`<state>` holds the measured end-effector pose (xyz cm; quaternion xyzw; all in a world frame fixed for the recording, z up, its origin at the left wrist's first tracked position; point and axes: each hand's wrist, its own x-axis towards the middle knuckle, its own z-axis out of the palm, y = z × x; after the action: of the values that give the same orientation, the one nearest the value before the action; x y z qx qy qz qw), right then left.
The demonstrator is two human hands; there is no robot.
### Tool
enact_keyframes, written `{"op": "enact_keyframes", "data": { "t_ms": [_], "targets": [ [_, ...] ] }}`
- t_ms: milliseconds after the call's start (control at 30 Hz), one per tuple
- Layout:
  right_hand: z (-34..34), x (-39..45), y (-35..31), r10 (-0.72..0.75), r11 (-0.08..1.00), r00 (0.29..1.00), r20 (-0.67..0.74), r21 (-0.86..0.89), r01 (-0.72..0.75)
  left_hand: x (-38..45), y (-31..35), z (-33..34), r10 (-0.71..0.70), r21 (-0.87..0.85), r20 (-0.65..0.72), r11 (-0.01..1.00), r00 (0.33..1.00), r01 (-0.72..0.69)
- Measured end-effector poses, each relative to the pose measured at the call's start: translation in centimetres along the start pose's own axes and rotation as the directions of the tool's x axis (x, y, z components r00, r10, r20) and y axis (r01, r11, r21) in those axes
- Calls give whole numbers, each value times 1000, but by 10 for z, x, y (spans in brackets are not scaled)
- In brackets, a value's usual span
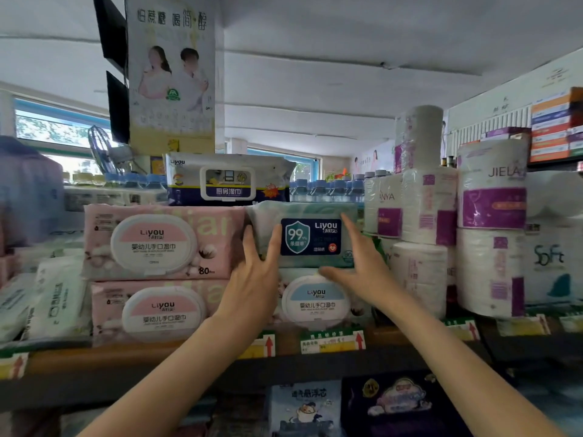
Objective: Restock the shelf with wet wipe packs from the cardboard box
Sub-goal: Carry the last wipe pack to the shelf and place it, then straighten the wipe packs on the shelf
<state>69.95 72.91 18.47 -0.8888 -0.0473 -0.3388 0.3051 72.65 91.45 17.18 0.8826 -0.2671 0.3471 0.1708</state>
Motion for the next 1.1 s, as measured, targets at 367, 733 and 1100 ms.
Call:
{"op": "enact_keyframes", "data": {
  "t_ms": [367,733,1100],
  "targets": [
    [10,-9,-2,-69,996,991,-119,-57,62,5,11,-3,-63,226,36,973,997,53],
    [-9,-5,-5,-180,966,918,-352,-238,98,2,-25,-22,287,277,-339,941,896,-196],
    [87,12,-135,-535,685,829,163,-490,539,-22,-155,-82,-97,-46,-210,995,973,89]
  ]
}}
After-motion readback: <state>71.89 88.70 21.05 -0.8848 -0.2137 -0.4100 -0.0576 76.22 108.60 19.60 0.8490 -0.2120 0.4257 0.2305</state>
